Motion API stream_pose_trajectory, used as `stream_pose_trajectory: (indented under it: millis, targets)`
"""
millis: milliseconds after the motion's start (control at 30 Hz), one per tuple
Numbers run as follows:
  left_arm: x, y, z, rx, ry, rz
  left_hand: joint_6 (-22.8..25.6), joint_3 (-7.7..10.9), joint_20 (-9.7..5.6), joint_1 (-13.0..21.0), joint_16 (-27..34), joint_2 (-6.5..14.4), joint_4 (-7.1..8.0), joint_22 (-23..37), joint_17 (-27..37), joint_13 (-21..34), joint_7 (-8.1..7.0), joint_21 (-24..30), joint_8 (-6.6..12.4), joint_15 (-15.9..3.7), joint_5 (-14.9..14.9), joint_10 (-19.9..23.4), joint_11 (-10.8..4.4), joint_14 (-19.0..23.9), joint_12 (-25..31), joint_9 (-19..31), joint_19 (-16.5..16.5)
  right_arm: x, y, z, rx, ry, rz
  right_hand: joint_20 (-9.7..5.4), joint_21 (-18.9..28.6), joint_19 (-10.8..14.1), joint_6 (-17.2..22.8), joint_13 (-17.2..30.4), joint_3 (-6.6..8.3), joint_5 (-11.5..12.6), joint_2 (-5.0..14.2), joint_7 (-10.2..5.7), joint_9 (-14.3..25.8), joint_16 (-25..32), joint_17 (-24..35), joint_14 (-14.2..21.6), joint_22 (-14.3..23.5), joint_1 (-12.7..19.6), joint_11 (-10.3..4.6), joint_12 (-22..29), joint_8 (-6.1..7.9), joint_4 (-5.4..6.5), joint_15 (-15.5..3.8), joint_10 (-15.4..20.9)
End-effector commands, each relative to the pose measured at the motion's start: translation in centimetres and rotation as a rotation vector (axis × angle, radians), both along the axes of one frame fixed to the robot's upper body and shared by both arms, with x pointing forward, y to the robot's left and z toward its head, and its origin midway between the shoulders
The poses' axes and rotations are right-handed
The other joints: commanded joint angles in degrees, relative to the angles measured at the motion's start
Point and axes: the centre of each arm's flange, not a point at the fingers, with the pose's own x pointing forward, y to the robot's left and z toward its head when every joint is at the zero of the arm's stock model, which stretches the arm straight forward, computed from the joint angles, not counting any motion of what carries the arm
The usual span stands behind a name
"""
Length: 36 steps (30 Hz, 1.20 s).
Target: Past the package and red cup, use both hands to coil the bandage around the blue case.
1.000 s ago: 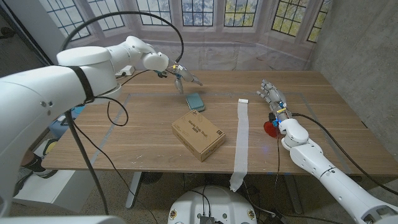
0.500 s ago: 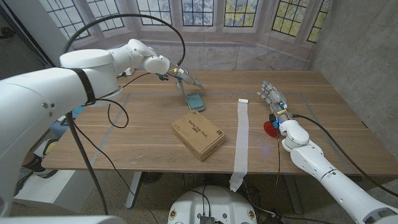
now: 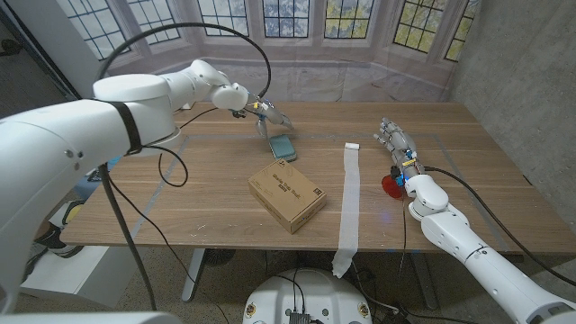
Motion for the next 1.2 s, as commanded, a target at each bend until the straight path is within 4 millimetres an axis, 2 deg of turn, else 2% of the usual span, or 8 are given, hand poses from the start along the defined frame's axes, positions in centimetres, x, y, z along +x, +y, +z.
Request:
stream_pose_trajectory:
  millis: [33,567,967,1033,1200]
  targets:
    - [0.7,-0.6,-1.1,0.006,-0.025,0.011,1.0,-0.36,-0.03,0.7,0.2,0.1,-0.04,0.3,0.3,0.4,-0.18,0.3,0.72,-0.07,0.0,1.1,-0.49,0.7,0.7,0.4,0.8,-0.1,-0.3,-0.3,0.008,0.009,-0.011,-1.93,0.4,0.4,0.1,0.2,0.00,-0.2,0.26,0.20,0.1,0.4,0.3,0.3,0.3,-0.1,0.14,0.1,0.03,-0.27,-1.33,-0.1]
    - [0.2,-0.9,-1.7,-0.001,0.007,-0.035,4.0,-1.00,-0.23,1.6,0.4,0.2,0.00,0.3,0.5,1.3,-0.53,0.5,1.84,-0.89,-0.1,3.3,-1.04,2.8,2.7,0.8,1.8,-0.2,-0.2,-0.4,0.010,0.007,-0.010,-1.93,0.4,0.4,0.1,0.2,0.02,-0.2,0.28,0.20,0.1,0.4,0.3,0.3,0.3,-0.2,0.22,0.1,0.05,-0.37,-1.24,-0.2]
    - [-0.3,0.2,-2.4,-0.008,0.029,-0.070,7.7,-1.99,-0.46,2.4,0.5,0.3,0.12,0.4,0.6,2.7,-1.62,0.5,3.76,-1.78,-0.1,5.4,-1.38,4.8,4.8,1.5,2.7,-0.3,0.3,-0.3,0.002,0.011,-0.008,-1.87,0.4,0.4,0.0,0.2,0.04,-0.2,0.31,0.21,0.1,0.5,0.4,0.3,0.3,-0.3,0.30,0.2,0.06,-0.43,-1.26,-0.1]
    - [-0.3,0.3,-2.5,-0.009,0.032,-0.074,9.2,-2.34,-0.50,2.7,0.6,0.6,0.19,0.4,0.7,3.3,-1.96,0.5,4.64,-2.24,0.0,6.4,-1.56,5.7,5.6,1.8,2.9,-0.2,0.4,-0.3,0.000,0.011,-0.007,-1.85,0.4,0.4,0.0,0.2,0.05,-0.2,0.31,0.25,0.1,0.5,0.4,0.3,0.3,-0.3,0.29,0.2,0.06,-0.44,-1.24,-0.1]
    - [-0.3,0.8,-2.7,-0.003,0.024,-0.082,10.1,-2.71,-0.72,3.0,0.7,0.6,0.13,0.4,0.8,3.9,-2.00,0.6,5.33,-2.55,-0.1,7.4,-1.70,6.5,6.5,2.1,3.4,0.0,0.6,-0.2,-0.005,0.012,-0.003,-1.84,0.4,0.4,0.0,0.2,0.07,-0.2,0.31,0.26,0.1,0.5,0.4,0.3,0.3,-0.3,0.37,0.2,0.07,-0.50,-1.23,-0.1]
